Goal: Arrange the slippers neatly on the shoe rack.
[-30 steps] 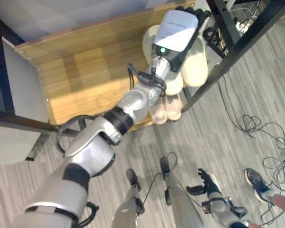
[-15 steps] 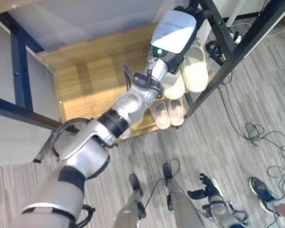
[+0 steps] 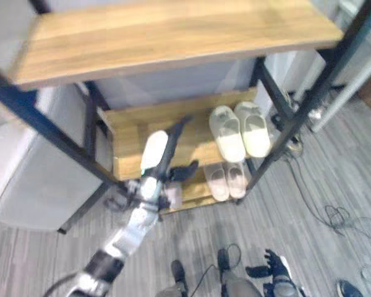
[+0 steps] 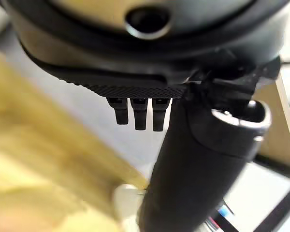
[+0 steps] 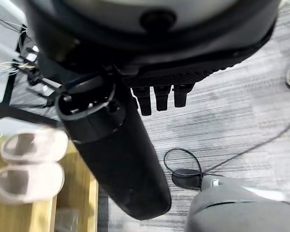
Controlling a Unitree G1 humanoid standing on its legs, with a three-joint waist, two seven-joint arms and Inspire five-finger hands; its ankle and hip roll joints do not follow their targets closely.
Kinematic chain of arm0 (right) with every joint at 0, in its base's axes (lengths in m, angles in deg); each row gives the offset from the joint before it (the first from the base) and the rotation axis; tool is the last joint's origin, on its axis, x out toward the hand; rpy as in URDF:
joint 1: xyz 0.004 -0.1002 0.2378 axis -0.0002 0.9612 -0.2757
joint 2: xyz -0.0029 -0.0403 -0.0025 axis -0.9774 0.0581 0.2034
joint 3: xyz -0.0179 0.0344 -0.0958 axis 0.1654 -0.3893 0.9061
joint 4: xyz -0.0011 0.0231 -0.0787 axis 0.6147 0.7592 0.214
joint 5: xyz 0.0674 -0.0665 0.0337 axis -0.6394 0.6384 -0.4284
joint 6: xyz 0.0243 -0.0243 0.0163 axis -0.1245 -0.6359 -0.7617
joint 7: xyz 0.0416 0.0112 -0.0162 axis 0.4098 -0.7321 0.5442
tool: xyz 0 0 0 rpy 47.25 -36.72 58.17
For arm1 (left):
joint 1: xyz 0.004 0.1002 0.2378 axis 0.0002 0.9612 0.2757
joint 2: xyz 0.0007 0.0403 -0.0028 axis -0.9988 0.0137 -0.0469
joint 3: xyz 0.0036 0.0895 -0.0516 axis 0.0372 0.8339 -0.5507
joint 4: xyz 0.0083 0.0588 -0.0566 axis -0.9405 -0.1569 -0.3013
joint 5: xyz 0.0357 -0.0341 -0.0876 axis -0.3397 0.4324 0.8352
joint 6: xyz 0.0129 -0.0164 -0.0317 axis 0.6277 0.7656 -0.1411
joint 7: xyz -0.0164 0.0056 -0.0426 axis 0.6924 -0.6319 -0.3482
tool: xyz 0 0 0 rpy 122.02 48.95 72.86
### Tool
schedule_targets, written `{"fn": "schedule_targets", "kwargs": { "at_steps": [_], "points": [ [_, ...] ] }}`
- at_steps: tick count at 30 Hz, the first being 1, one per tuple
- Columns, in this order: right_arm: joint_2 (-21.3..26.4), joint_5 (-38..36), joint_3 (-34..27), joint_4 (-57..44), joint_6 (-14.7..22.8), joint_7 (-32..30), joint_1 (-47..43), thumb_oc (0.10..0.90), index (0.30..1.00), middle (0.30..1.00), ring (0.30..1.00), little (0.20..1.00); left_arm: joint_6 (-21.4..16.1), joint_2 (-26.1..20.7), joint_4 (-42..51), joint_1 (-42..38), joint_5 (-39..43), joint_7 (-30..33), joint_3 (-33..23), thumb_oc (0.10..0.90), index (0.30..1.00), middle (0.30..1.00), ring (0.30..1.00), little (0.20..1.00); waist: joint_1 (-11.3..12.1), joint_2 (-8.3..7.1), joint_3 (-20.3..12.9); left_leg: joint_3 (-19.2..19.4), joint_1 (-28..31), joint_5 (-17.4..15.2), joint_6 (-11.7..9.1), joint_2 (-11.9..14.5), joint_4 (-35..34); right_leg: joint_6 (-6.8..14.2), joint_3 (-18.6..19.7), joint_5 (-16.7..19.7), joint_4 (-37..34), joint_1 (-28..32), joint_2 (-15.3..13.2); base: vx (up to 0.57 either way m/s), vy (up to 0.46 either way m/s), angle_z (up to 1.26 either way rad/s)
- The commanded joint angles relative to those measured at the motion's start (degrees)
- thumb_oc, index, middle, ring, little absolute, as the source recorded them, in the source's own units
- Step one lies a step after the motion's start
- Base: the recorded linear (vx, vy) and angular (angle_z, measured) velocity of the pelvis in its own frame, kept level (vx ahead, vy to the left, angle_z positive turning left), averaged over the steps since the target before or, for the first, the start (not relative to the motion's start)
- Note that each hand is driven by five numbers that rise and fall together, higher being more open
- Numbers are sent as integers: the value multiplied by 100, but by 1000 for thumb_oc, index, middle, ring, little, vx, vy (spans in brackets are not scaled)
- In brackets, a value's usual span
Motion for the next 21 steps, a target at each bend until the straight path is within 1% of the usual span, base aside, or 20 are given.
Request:
{"fn": "schedule_targets", "kwargs": {
  "at_steps": [1,2,4,5,8,9,10,11,12,13,14,15,16,17,18,20,21],
  "points": [
    [-76,87,68,95,47,45,164,800,900,900,900,900,-884,71,270,-49,1365,-646,-235,800,900,900,900,900,136,51,-523,-408,374,-614,-132,-16,-6,477,-446,-567,304,128,-147,-5,35,17],
    [-76,113,67,110,25,83,193,800,900,900,900,900,-877,84,267,238,1734,-882,-280,800,900,900,900,900,155,45,-561,-423,444,-633,-126,-17,-6,475,-463,-586,308,203,-143,4,34,9],
    [-30,116,51,110,9,157,194,800,900,900,900,900,-801,-8,144,722,2157,-1348,-206,800,900,900,900,900,192,33,-628,-443,557,-658,-121,-26,-6,475,-483,-613,318,334,-135,-10,39,4],
    [-9,125,66,98,-11,206,218,800,900,900,900,900,-730,-6,31,992,2592,-1626,-226,800,900,900,900,900,213,23,-652,-452,613,-672,-114,-28,-6,475,-499,-628,318,408,-133,-30,39,6],
    [-9,90,67,133,-16,321,168,800,900,900,900,900,-564,187,-499,1477,3202,-1959,-331,800,900,900,900,900,278,-29,-750,-479,716,-697,-112,-29,-6,464,-514,-655,281,548,-117,-9,15,0],
    [-7,88,70,134,-15,322,168,800,900,900,900,900,-566,188,-503,1478,3207,-1964,-333,800,900,900,900,900,273,-27,-747,-482,720,-699,-112,-29,-6,464,-517,-655,277,555,-116,-36,19,2],
    [17,-74,-23,97,11,398,75,800,900,900,900,900,-468,270,-1230,1639,3122,-1957,-398,800,900,900,900,900,340,-91,-801,-551,748,-702,-106,-41,-6,462,-535,-648,245,610,-124,-24,12,8],
    [18,-76,-21,95,11,398,77,800,900,900,900,900,-472,271,-1234,1640,3122,-1958,-398,800,900,900,900,900,336,-90,-802,-554,749,-703,-106,-42,-6,463,-538,-647,241,615,-124,-33,19,14],
    [24,-157,-52,80,18,412,69,800,900,900,900,900,-381,387,-1696,1652,3102,-1885,-430,800,900,900,900,900,356,-122,-815,-566,756,-699,-100,-52,-6,458,-545,-637,236,629,-128,-27,14,17],
    [4,-263,-72,20,64,460,115,800,900,900,900,900,-407,418,-2151,1721,2718,-1800,-446,800,900,900,900,900,370,-148,-808,-590,780,-714,-90,-57,-6,459,-546,-624,210,668,-138,-28,14,16],
    [5,-264,-70,18,64,460,119,800,900,900,900,900,-415,423,-2161,1720,2712,-1796,-444,800,900,900,900,900,368,-146,-806,-591,784,-715,-90,-57,-6,459,-548,-623,207,673,-138,-25,13,12],
    [3,-309,-81,20,65,487,183,800,900,900,900,900,-352,527,-2598,1759,2637,-1763,-474,800,900,900,900,900,364,-161,-813,-592,800,-719,-86,-58,-6,460,-550,-612,203,685,-144,-6,19,5],
    [-50,-463,-89,15,112,557,279,800,900,900,900,900,-322,716,-3376,1681,2382,-1617,-539,800,900,900,900,900,345,-173,-817,-593,836,-742,-80,-67,-6,454,-523,-608,190,727,-148,0,0,0],
    [-47,-465,-89,15,113,558,278,800,900,900,900,900,-333,724,-3393,1672,2377,-1612,-536,800,900,900,900,900,345,-171,-811,-594,841,-743,-80,-67,-6,454,-523,-608,188,733,-148,0,0,0],
    [-91,-666,-131,26,119,605,328,800,900,900,900,900,-246,920,-4290,1532,2118,-1343,-714,800,900,900,900,900,329,-180,-815,-603,873,-750,-75,-81,-6,439,-505,-619,196,766,-151,0,0,0],
    [-145,-885,-152,91,174,657,276,800,900,900,900,900,-142,1085,-5398,1300,1868,-1085,-904,800,900,900,900,900,323,-188,-807,-606,916,-755,-79,-86,-6,427,-502,-629,199,797,-153,0,0,0],
    [-174,-976,-160,156,178,702,249,800,900,900,900,900,-61,1115,-5899,1195,1614,-953,-971,800,900,900,900,900,322,-186,-805,-605,939,-761,-80,-91,-6,419,-497,-633,202,809,-153,0,0,0]
  ]
}}
